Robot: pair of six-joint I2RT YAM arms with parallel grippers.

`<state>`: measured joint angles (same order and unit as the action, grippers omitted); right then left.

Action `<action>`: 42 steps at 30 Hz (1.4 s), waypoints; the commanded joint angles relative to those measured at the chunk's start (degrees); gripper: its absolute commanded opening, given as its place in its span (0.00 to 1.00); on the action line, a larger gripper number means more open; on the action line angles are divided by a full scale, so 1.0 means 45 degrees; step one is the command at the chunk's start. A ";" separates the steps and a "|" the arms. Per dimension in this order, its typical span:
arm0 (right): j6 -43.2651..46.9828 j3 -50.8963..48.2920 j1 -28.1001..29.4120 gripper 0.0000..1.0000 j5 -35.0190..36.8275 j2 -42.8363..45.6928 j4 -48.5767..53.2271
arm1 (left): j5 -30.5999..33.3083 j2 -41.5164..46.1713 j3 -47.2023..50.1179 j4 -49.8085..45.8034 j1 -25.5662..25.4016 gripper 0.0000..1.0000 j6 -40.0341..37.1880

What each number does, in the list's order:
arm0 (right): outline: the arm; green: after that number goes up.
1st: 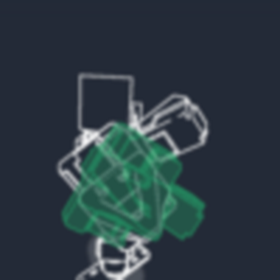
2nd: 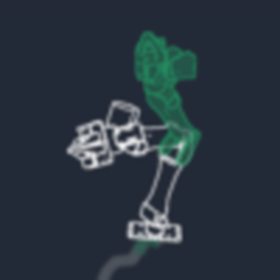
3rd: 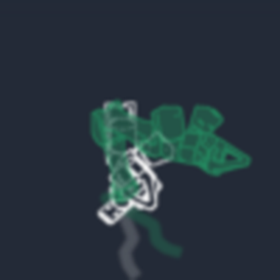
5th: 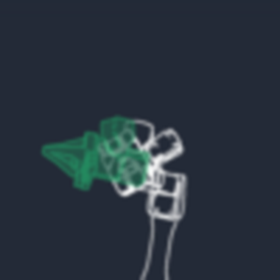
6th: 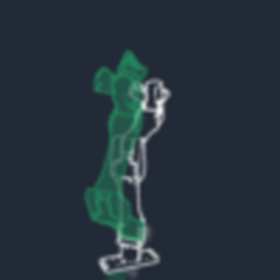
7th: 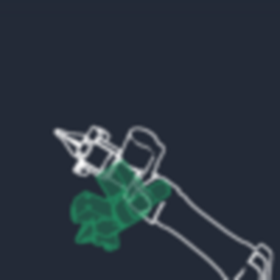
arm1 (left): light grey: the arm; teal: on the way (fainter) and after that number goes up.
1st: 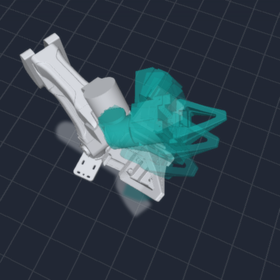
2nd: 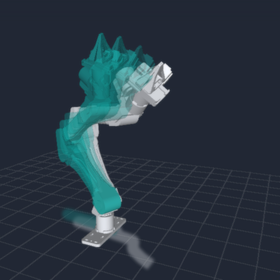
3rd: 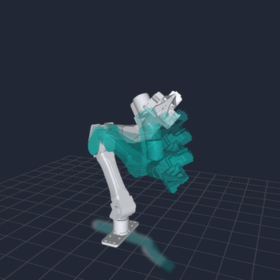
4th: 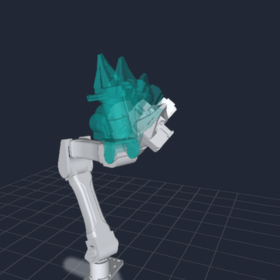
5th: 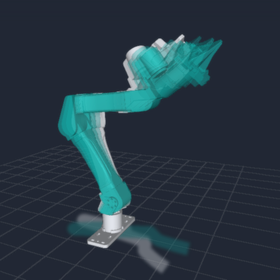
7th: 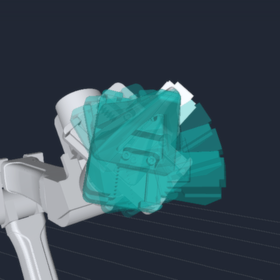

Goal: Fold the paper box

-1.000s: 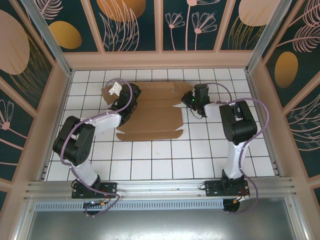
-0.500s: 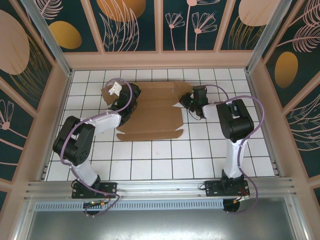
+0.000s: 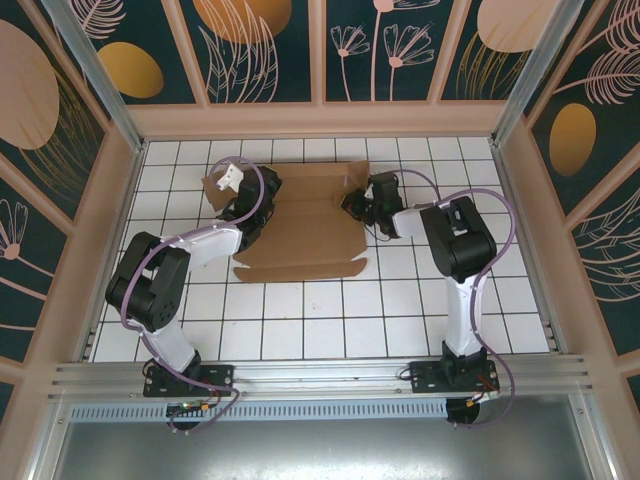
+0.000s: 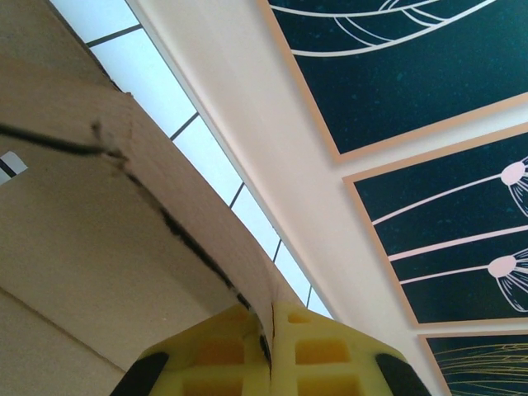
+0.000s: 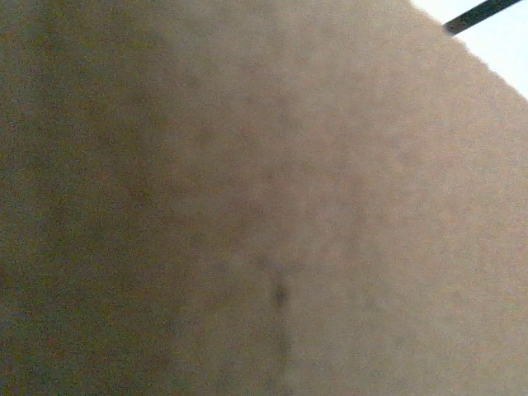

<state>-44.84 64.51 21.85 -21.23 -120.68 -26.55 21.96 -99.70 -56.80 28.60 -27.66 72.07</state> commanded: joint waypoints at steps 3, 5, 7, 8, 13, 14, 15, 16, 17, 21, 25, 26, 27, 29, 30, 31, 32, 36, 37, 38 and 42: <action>0.0790 0.0314 0.0047 0.00 -0.0262 0.0038 0.0619 | -0.0217 -0.0068 0.0049 -0.1129 -0.0045 0.00 -0.0207; 0.1050 -0.0098 -0.0111 0.03 -0.0151 0.0625 0.0507 | -0.0137 -0.0017 0.0108 -0.1141 -0.0042 0.00 -0.0199; 0.1365 -0.0613 -0.0324 0.07 -0.0125 0.1343 0.0405 | -0.0012 0.0036 0.0121 -0.1212 -0.0045 0.00 -0.0202; 0.1662 -0.0848 -0.0438 0.10 -0.0081 0.1741 0.0529 | 0.0054 0.0074 0.0145 -0.1223 -0.0046 0.00 -0.0233; 0.3488 -0.2115 -0.0922 0.16 -0.0328 0.3794 0.0785 | 0.0255 0.0228 0.0094 -0.1415 -0.0045 0.00 -0.0375; 0.3763 -0.2665 -0.1020 0.17 -0.0915 0.4401 0.0279 | 0.0276 0.0225 0.0054 -0.1477 -0.0045 0.00 -0.0386; 0.4006 -0.3083 -0.1085 0.18 -0.1437 0.4902 -0.0165 | 0.0260 0.0222 -0.0003 -0.1557 -0.0045 0.00 -0.0377; 0.4225 -0.3556 -0.1175 0.18 -0.1926 0.5554 -0.0531 | 0.0258 0.0204 -0.0059 -0.1664 -0.0044 0.00 -0.0427; 0.4404 -0.3887 -0.1230 0.18 -0.2068 0.6114 -0.0689 | 0.0218 0.0155 -0.0125 -0.1720 -0.0047 0.00 -0.0452; 0.5155 -0.4565 -0.1608 0.11 0.0067 0.8187 -0.0493 | 0.0041 0.0067 -0.0192 -0.1831 -0.0046 0.00 -0.0486; 0.6034 -0.3484 -0.2326 0.14 0.3106 0.7949 0.0539 | 0.0088 0.0129 -0.0260 -0.1979 -0.0045 0.00 -0.0697; 0.6314 -0.2947 -0.2614 0.16 0.3131 0.7492 0.0972 | 0.0109 0.0153 -0.0271 -0.1991 -0.0044 0.00 -0.0758; 0.6764 -0.2323 -0.2896 0.17 0.3012 0.6876 0.1347 | 0.0105 0.0182 -0.0282 -0.1982 -0.0045 0.00 -0.0762; 0.7728 -0.1130 -0.3195 0.18 0.2989 0.5617 0.2087 | 0.0035 0.0173 -0.0337 -0.2002 -0.0046 0.00 -0.0704; 0.8504 -0.0454 -0.3220 0.19 0.2824 0.4884 0.2500 | -0.0048 0.0145 -0.0400 -0.2020 -0.0045 0.00 -0.0655; 0.9403 0.0212 -0.3228 0.19 0.2394 0.4183 0.2930 | -0.0161 0.0098 -0.0452 -0.2039 -0.0040 0.00 -0.0629; 1.0167 0.0753 -0.3229 0.18 0.1987 0.3638 0.3344 | -0.0228 0.0078 -0.0493 -0.2039 -0.0050 0.00 -0.0595; 1.3361 0.1374 -0.3023 0.17 -0.0001 0.2548 0.3669 | -0.0299 -0.0012 -0.0580 -0.2095 -0.0045 0.00 -0.0499; 1.4174 0.1243 -0.2792 0.18 -0.0265 0.2516 0.3625 | -0.0224 -0.0012 -0.0628 -0.2150 -0.0045 0.00 -0.0508; 1.4773 0.1098 -0.2589 0.21 -0.0203 0.2479 0.3544 | -0.0137 -0.0037 -0.0673 -0.2175 -0.0040 0.00 -0.0525; 1.6077 0.1211 -0.2134 0.28 -0.0787 0.2145 0.4163 | -0.0140 -0.0155 -0.1085 -0.2349 0.0014 0.00 -0.0471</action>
<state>17.85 69.28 10.87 -20.16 -110.45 -9.91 21.50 -99.31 -60.01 22.41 -27.70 71.59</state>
